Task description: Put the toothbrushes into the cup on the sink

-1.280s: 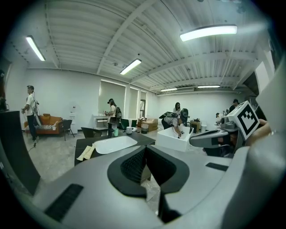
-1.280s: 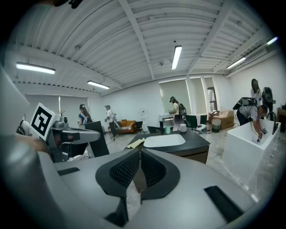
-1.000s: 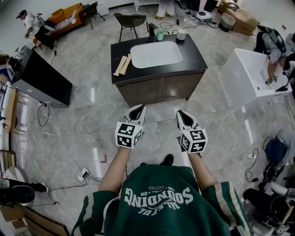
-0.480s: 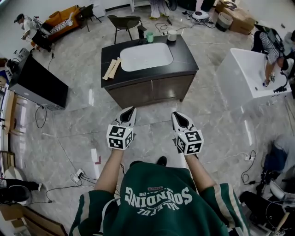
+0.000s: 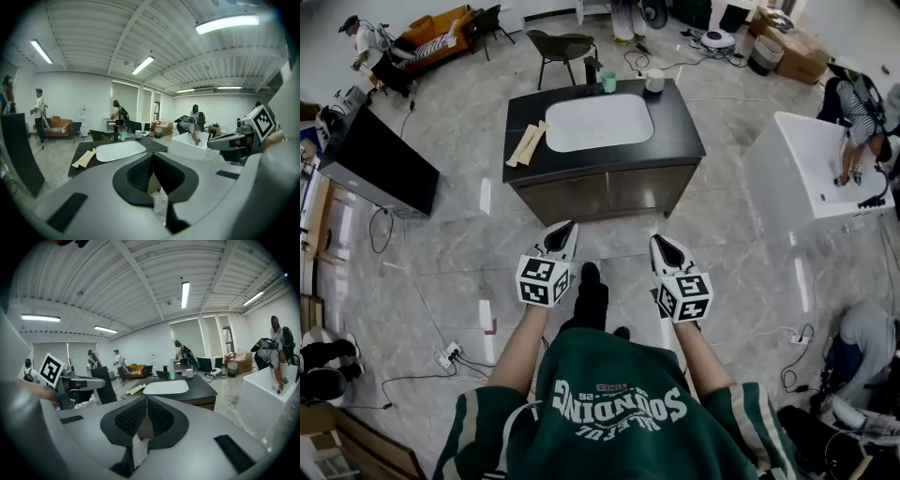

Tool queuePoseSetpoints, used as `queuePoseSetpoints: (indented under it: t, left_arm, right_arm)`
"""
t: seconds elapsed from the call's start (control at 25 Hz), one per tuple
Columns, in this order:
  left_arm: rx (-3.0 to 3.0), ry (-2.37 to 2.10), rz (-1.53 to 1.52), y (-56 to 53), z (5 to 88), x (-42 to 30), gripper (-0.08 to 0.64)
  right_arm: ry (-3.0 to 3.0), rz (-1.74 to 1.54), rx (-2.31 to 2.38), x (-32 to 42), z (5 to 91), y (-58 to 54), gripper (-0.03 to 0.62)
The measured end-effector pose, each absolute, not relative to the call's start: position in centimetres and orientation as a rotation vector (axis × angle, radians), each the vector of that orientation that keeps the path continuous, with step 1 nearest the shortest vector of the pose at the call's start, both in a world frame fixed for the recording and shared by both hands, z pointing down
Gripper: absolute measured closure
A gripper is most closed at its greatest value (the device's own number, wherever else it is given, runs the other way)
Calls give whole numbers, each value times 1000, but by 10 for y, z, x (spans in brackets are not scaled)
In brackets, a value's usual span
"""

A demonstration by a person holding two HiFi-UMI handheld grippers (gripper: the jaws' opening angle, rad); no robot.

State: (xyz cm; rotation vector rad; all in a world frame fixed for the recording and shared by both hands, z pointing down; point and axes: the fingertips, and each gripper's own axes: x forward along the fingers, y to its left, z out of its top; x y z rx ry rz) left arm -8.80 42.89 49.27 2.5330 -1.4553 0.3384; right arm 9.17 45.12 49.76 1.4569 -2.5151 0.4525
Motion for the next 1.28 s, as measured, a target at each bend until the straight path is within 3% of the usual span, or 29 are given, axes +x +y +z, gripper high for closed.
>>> queuePoseSetpoints:
  t: [0.88, 1.28]
  left_arm:
    - [2564, -1336, 355, 138, 508, -130, 549]
    - [2522, -1288, 365, 57, 534, -168, 548]
  right_arm:
    - [-2434, 436, 1442, 31, 497, 172, 549]
    - [-2401, 449, 1392, -12, 512, 87, 549]
